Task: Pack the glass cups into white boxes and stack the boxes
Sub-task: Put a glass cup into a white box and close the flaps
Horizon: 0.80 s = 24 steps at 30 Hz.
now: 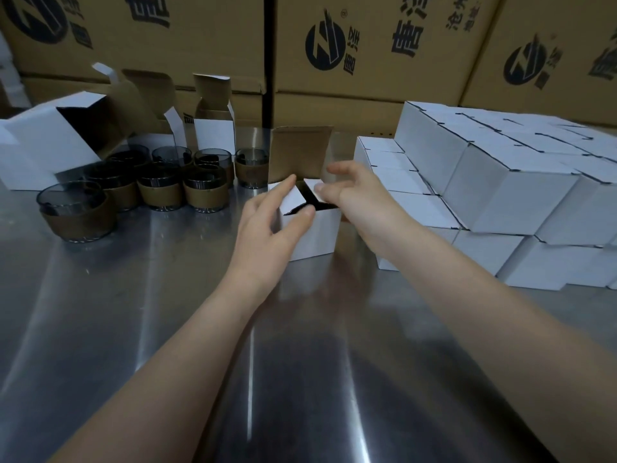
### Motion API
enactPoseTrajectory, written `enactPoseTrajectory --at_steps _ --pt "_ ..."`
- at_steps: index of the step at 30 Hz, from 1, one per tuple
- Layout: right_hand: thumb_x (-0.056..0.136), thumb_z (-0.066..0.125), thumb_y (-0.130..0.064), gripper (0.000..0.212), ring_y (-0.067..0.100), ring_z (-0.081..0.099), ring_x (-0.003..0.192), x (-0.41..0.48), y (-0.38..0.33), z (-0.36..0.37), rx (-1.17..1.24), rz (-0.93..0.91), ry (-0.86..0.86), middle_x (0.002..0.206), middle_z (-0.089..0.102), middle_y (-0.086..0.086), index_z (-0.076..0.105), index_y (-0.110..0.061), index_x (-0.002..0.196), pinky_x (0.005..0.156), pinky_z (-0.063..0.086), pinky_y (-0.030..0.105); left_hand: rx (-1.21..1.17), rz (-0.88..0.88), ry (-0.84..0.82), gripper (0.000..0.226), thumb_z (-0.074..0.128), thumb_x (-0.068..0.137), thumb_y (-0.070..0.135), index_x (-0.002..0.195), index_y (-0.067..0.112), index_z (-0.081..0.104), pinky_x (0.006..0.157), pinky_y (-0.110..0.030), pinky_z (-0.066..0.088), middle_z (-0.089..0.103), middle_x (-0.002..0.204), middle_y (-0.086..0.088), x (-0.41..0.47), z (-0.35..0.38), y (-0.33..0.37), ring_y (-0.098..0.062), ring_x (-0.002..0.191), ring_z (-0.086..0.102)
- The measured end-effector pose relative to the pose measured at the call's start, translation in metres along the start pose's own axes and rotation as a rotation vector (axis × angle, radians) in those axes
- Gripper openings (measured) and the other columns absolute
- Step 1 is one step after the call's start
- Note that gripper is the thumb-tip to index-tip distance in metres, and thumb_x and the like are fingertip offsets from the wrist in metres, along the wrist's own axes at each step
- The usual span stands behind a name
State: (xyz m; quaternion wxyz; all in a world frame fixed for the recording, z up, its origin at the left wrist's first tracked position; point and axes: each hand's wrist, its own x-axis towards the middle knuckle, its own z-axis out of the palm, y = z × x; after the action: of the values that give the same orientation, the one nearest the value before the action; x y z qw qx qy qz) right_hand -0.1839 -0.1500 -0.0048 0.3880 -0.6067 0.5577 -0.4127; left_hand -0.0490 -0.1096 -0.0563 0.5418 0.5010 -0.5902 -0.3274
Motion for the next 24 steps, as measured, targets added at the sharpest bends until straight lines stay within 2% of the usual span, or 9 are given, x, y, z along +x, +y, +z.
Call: enactPoseTrajectory --at_steps 2,4,6,9,11,13,16,18,24 --pt "0.093 0.062 -0.022 0.051 0.011 0.056 0.112 -0.002 0.006 0.002 0.036 -0.003 -0.03 0.121 0.061 -0.001 0.043 -0.024 0.141 0.087 0.039 0.023 -0.038 -0.01 0.015 0.035 0.046 0.101 0.04 0.136 0.044 0.051 0.098 -0.012 0.027 0.042 0.119 0.028 0.001 0.0 0.0 0.025 0.108 0.038" --pt "0.095 0.059 -0.021 0.056 0.008 0.055 0.111 -0.002 0.011 0.004 0.076 -0.022 -0.049 0.123 0.059 -0.003 0.038 -0.029 0.146 0.088 0.036 0.02 -0.034 -0.005 0.036 0.031 0.04 0.104 0.036 0.13 0.042 0.056 0.107 -0.02 0.027 0.044 0.118 0.029 0.002 -0.001 0.001 0.013 0.12 0.039" --pt "0.095 0.057 -0.017 0.057 0.006 0.056 0.112 -0.002 0.015 0.005 0.112 -0.046 -0.057 0.121 0.061 -0.006 0.037 -0.035 0.146 0.092 0.038 0.02 -0.068 -0.008 0.056 0.029 0.043 0.104 0.026 0.122 0.039 0.062 0.111 -0.025 0.031 0.049 0.124 0.018 0.003 -0.001 0.002 0.004 0.123 0.043" --pt "0.093 0.055 -0.012 0.047 -0.008 0.062 0.096 -0.002 0.022 0.006 0.135 -0.086 -0.069 0.097 0.068 -0.025 0.053 -0.054 0.115 0.078 0.045 0.008 -0.129 -0.015 0.069 0.024 0.048 0.1 0.015 0.11 0.028 0.066 0.101 -0.027 0.042 0.056 0.125 0.003 0.003 0.0 0.005 -0.007 0.117 0.053" --pt "0.092 0.055 -0.011 0.044 -0.017 0.059 0.085 -0.003 0.024 0.005 0.167 -0.096 -0.064 0.091 0.063 -0.031 0.053 -0.054 0.098 0.066 0.045 0.002 -0.201 -0.009 0.091 0.02 0.051 0.097 0.009 0.106 0.025 0.057 0.086 -0.02 0.046 0.059 0.119 -0.002 0.003 0.001 0.006 -0.009 0.106 0.058" --pt "0.092 0.056 -0.011 0.038 -0.013 0.061 0.09 -0.004 0.026 0.006 0.19 -0.097 -0.05 0.098 0.064 -0.022 0.053 -0.048 0.1 0.067 0.047 0.008 -0.311 0.0 0.092 0.03 0.051 0.095 0.002 0.112 0.026 0.047 0.081 -0.02 0.051 0.061 0.118 -0.002 0.003 0.0 0.007 -0.011 0.105 0.061" --pt "0.092 0.056 -0.011 0.032 0.016 0.061 0.109 -0.005 0.027 0.008 0.198 -0.099 -0.034 0.114 0.065 -0.002 0.056 -0.039 0.108 0.083 0.049 0.027 -0.373 0.027 0.061 0.055 0.05 0.095 -0.003 0.136 0.033 0.037 0.087 -0.022 0.054 0.061 0.125 -0.001 0.004 -0.001 0.008 -0.011 0.111 0.063" --pt "0.092 0.055 -0.01 0.031 0.018 0.059 0.113 -0.006 0.026 0.008 0.207 -0.098 -0.027 0.118 0.064 0.001 0.057 -0.031 0.114 0.094 0.048 0.033 -0.369 0.036 0.039 0.064 0.048 0.096 -0.003 0.143 0.037 0.034 0.084 -0.019 0.054 0.06 0.126 0.003 0.004 -0.001 0.009 -0.006 0.11 0.063" --pt "0.098 0.053 -0.015 0.026 0.016 0.057 0.116 -0.007 0.024 0.005 0.263 -0.065 -0.045 0.123 0.064 -0.004 0.062 -0.03 0.117 0.097 0.046 0.034 -0.318 0.012 0.043 0.033 0.048 0.098 0.003 0.122 0.023 0.059 0.066 -0.008 0.048 0.063 0.112 0.008 0.004 -0.001 0.009 0.01 0.087 0.061"
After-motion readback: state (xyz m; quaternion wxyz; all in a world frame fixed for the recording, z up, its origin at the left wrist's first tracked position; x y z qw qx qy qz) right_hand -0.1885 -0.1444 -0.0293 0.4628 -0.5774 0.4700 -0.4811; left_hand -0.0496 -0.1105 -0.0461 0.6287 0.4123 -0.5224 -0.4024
